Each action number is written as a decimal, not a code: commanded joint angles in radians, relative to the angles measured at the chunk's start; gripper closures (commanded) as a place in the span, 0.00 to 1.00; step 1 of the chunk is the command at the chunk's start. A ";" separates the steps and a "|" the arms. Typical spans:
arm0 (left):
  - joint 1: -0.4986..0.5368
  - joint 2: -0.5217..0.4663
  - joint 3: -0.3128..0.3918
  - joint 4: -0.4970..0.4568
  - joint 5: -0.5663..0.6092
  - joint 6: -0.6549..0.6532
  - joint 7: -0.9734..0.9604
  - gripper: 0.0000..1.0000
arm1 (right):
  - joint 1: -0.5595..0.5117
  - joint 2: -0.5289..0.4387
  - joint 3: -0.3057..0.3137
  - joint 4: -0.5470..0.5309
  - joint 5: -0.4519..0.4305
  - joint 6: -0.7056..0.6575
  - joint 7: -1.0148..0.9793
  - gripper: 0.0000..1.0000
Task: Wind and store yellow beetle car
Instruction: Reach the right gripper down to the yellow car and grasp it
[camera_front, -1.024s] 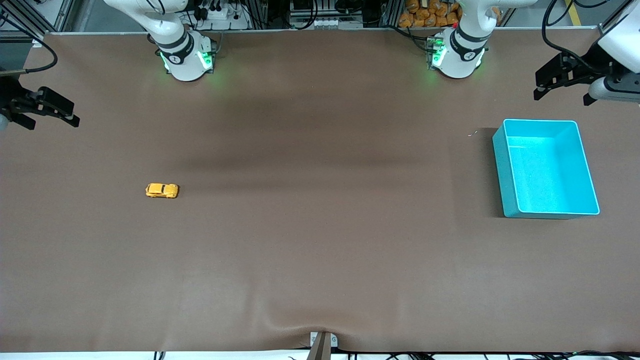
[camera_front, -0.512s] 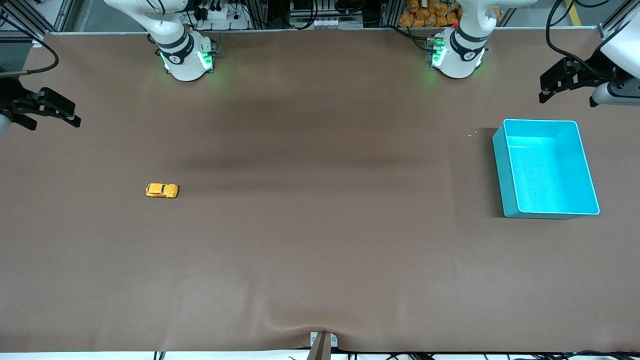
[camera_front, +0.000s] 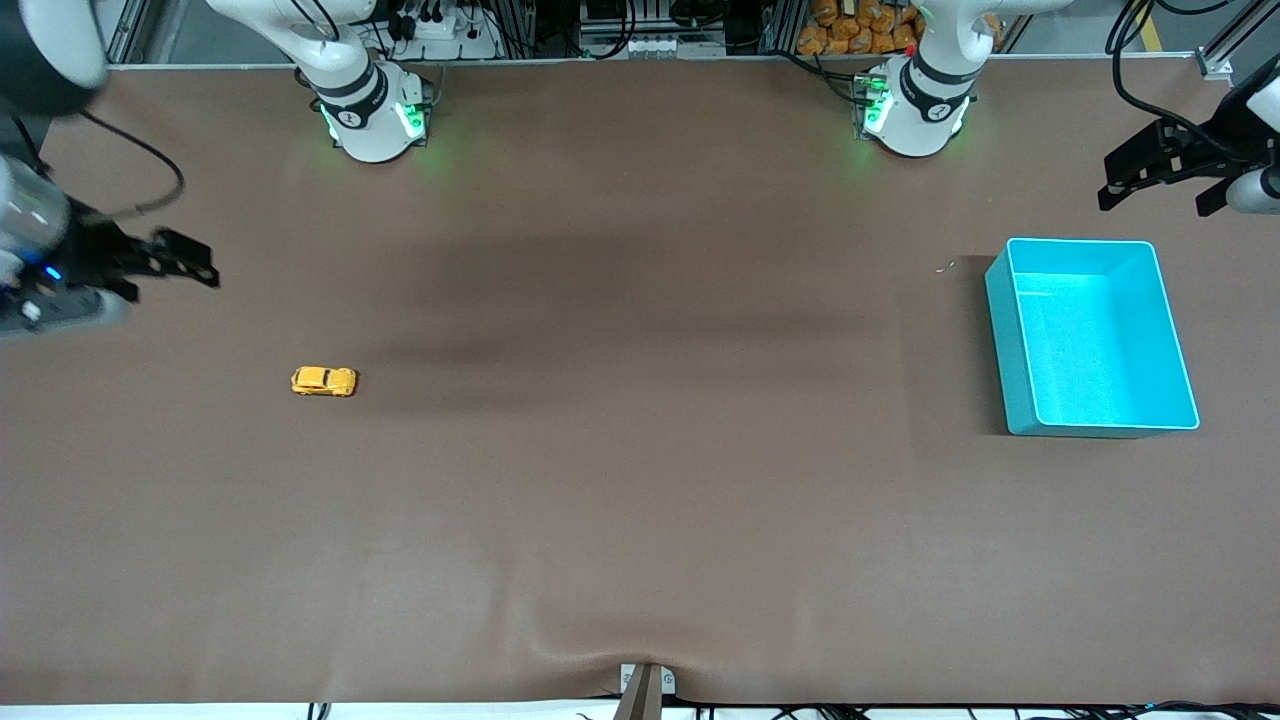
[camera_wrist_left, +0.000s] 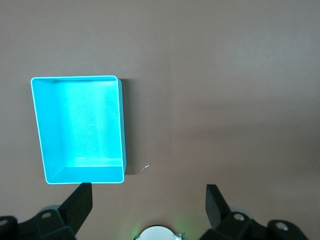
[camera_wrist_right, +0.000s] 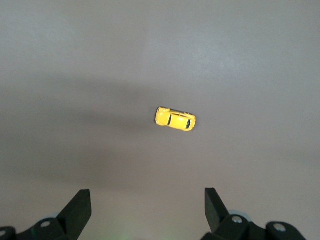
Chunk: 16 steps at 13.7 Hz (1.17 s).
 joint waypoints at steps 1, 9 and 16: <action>0.001 -0.005 -0.012 -0.019 -0.016 0.007 -0.013 0.00 | 0.015 -0.005 -0.004 -0.126 -0.023 0.130 -0.029 0.00; -0.008 -0.006 -0.023 -0.027 -0.024 0.005 -0.013 0.00 | -0.060 0.001 -0.007 -0.532 -0.030 0.711 -0.578 0.00; 0.003 -0.034 -0.034 -0.050 -0.038 0.002 -0.018 0.00 | -0.104 0.150 -0.007 -0.608 -0.017 0.891 -1.072 0.00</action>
